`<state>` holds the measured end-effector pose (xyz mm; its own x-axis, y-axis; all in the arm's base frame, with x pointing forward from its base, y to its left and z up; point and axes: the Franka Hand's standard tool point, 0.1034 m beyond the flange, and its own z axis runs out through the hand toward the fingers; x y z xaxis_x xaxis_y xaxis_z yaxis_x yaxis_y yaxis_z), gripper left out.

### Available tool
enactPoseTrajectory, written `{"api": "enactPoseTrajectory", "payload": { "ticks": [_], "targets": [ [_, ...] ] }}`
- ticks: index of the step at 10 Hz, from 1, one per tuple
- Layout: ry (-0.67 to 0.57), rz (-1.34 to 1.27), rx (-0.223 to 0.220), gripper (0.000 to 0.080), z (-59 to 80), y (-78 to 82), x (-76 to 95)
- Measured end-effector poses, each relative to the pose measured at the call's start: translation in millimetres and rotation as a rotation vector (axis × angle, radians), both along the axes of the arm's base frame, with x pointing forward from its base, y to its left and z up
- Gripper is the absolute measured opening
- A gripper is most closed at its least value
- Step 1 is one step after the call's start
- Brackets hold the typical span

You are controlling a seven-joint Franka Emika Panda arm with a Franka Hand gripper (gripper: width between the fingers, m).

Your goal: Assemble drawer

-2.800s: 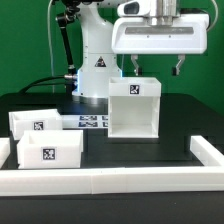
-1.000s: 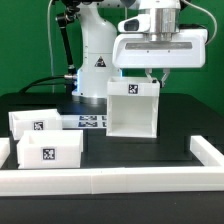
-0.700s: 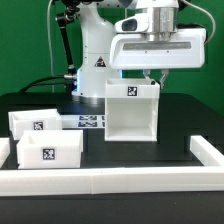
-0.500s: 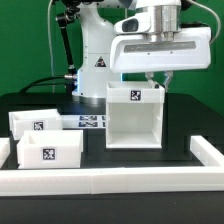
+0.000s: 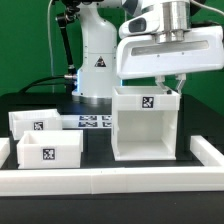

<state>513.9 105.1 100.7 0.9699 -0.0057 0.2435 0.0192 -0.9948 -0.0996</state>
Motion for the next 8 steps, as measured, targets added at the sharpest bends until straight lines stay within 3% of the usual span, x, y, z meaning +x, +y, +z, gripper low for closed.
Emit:
{"api": "enactPoseTrajectory", "payload": {
  "ticks": [6,8],
  "targets": [
    [-0.024,0.025,-0.003,0.0038,0.8,0.9,4.3],
    [-0.044,0.020,0.006,0.0038,0.0,2.5,27.6]
  ]
}}
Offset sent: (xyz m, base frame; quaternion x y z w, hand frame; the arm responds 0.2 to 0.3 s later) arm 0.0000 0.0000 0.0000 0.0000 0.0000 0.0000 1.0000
